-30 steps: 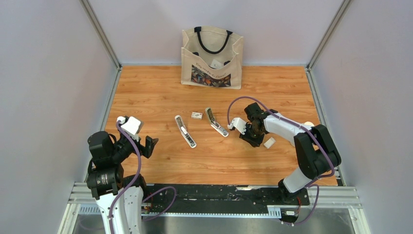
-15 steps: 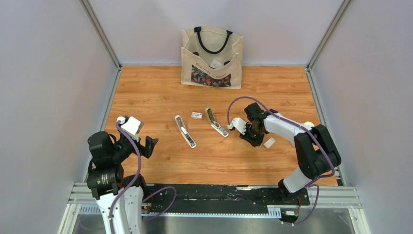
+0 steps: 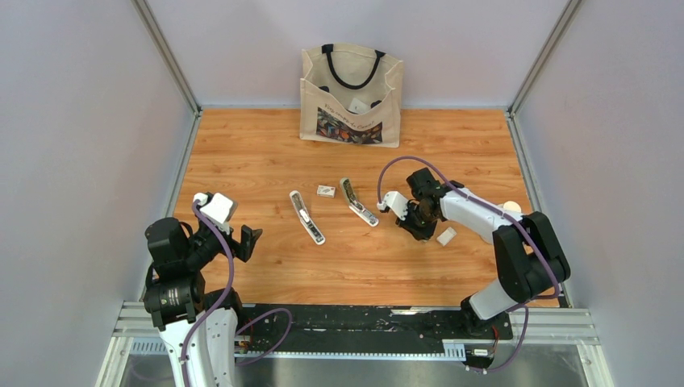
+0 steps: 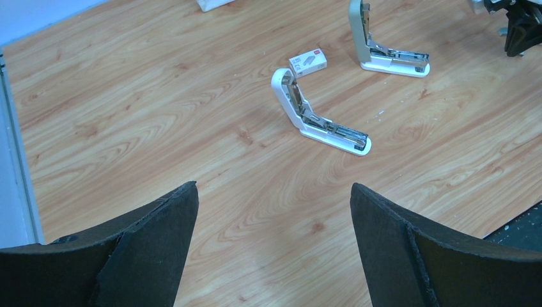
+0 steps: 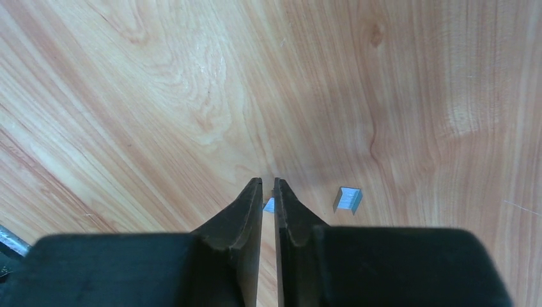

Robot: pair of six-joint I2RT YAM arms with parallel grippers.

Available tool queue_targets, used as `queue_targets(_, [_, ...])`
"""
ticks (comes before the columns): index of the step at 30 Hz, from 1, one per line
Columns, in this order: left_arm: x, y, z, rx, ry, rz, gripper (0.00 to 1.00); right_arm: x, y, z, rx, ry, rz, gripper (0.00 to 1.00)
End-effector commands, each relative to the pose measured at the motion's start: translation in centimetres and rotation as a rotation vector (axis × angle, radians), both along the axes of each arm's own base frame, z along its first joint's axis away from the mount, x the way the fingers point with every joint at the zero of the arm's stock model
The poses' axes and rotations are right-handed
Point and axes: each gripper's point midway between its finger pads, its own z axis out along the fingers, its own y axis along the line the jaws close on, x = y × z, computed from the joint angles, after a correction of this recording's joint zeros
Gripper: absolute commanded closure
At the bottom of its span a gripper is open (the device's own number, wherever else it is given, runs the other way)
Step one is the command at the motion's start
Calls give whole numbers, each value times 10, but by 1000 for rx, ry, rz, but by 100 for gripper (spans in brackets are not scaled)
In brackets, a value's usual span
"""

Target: Load the staples into the stapler

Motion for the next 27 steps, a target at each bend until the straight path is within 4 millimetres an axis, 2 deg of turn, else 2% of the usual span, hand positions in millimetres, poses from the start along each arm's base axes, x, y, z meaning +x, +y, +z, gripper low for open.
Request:
queue_targets(1, [1, -1, 5, -1, -27, -9, 4, 13, 8, 15, 33, -63, 2, 81])
queue_targets(5, [2, -1, 4, -6, -20, -8, 4, 17, -14, 11, -72, -98, 79, 76])
queue_targets(9, [1, -1, 4, -3, -23, -8, 4, 26, -31, 16, -133, -138, 122, 73])
queue_targets(18, [2, -1, 4, -5, -20, -13, 4, 28, -31, 21, -114, -196, 115, 65])
queue_targets(27, [2, -2, 5, -4, -23, -13, 4, 12, -48, 2, -224, -179, 127, 65])
